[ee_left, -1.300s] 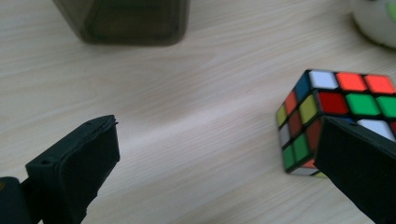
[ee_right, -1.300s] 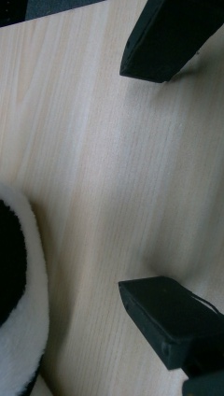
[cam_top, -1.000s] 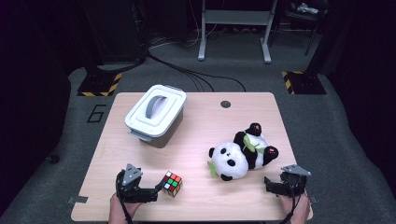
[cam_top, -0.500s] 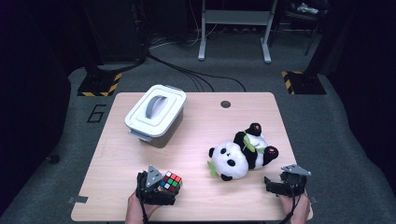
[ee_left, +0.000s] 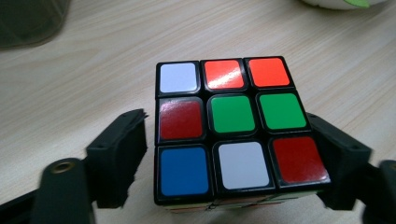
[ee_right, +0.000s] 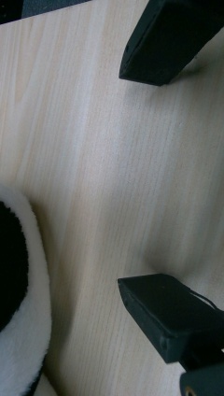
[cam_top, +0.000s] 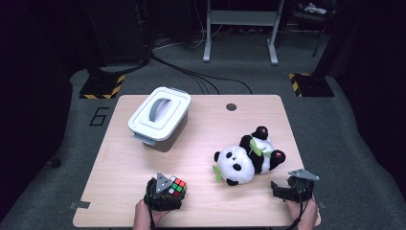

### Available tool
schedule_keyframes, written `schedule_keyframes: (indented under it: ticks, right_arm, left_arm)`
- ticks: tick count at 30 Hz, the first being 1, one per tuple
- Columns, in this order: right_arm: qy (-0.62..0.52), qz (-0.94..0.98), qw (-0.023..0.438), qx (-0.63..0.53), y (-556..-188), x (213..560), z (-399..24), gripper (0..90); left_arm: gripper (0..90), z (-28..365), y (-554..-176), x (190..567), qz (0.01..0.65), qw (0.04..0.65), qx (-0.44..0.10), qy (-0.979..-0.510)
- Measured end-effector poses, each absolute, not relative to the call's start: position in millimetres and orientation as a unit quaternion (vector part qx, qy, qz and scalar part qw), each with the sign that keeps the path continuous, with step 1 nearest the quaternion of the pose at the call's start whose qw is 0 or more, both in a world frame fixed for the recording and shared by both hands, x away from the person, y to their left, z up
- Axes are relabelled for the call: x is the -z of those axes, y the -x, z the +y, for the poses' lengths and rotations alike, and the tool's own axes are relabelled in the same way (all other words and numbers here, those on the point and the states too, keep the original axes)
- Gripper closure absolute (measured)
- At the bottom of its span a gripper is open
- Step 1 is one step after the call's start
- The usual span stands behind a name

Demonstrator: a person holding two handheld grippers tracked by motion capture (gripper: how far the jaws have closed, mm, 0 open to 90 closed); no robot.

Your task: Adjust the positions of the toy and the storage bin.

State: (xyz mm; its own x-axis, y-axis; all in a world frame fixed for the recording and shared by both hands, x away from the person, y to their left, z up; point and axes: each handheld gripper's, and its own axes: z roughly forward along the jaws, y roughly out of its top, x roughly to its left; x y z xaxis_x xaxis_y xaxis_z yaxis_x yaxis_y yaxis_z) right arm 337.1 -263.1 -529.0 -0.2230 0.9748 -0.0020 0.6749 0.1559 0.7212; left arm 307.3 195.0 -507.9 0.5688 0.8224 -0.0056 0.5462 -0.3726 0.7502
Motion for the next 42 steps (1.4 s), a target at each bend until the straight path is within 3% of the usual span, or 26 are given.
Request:
schedule_keyframes:
  ticks: [5, 22, 42]
  right_arm:
    - [-0.574, 0.719, 0.245, -0.307, -337.2, 529.1, -263.0, 1.6]
    - [-0.574, 0.719, 0.245, -0.306, -337.3, 529.1, -263.3, 1.7]
    - [-0.574, 0.719, 0.244, -0.307, -337.3, 529.1, -263.3, 1.7]
  left_arm:
    - [33.6, 195.2, -305.5, 508.9, 0.414, 0.374, -0.193, -0.807]
    - [33.9, 214.9, -309.0, 503.1, 0.432, 0.375, -0.208, -0.793]
    - [33.9, 282.3, -327.0, 488.8, 0.501, 0.367, -0.254, -0.742]
